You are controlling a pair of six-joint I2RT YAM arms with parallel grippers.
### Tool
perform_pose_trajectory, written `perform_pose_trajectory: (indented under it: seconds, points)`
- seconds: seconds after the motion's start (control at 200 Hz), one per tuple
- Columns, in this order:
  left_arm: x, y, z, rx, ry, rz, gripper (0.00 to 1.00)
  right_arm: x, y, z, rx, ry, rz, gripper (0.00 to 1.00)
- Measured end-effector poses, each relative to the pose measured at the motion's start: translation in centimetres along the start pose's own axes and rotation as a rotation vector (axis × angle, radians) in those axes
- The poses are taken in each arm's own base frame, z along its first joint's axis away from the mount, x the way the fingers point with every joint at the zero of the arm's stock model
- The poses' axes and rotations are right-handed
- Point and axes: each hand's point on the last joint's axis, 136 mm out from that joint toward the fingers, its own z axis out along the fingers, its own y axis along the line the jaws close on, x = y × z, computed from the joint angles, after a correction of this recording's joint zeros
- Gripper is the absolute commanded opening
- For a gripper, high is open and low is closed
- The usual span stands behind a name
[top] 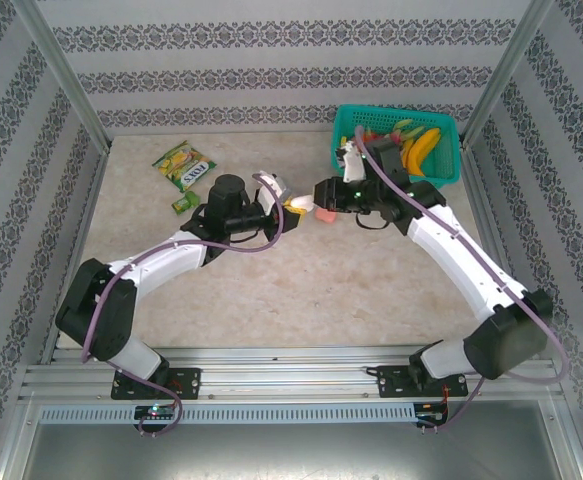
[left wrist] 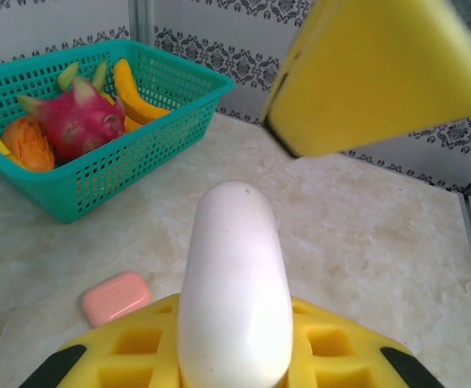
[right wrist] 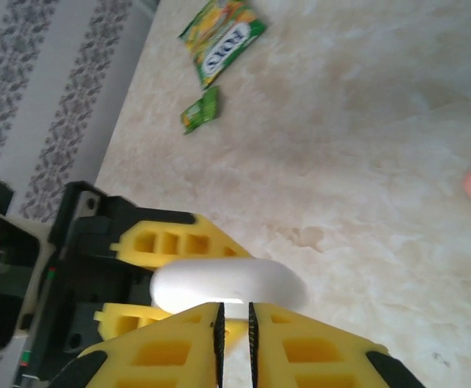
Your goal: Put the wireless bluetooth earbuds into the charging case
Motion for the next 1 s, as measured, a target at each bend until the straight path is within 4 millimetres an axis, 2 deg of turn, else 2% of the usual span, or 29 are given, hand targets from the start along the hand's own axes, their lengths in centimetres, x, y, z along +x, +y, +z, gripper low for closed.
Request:
perform_pose_trajectory:
  seconds: [0.085,0.195,0.34,0.47,0.615,0.749,0.879,0.999]
  points:
    - [0.8,0.8,0.4,-0.014,0.017,-0.04,0.0,0.3,-2.2,-0.2,0.053,-0.027,0.052,0.24]
    - [2.4,3.0,1.6,-0.045,0.068,-0.133,0.0,1.5,-5.5,0.2,0.134,-0.041,0.114,0.25]
    - [6.0,6.8,3.1,-0.097,0.179,-0.327,0.0,4.4,-9.5,1.4,0.246,-0.01,0.193,0.26]
    - [9.1,9.4,4.2,-0.125,0.284,-0.505,0.0,6.3,-11.9,1.9,0.319,0.002,0.235,0.28]
    - [12.1,10.1,5.4,-0.105,0.408,-0.668,0.0,6.6,-12.9,1.9,0.353,-0.016,0.251,0.28]
    - [14.4,9.7,6.2,-0.067,0.508,-0.785,0.0,6.2,-12.9,1.9,0.358,-0.038,0.255,0.28]
    - [16.7,9.0,6.2,-0.054,0.585,-0.872,0.0,6.0,-13.0,1.8,0.361,-0.049,0.253,0.29]
    - [17.4,8.6,6.1,-0.039,0.615,-0.914,0.01,5.9,-12.9,1.7,0.36,-0.056,0.253,0.3]
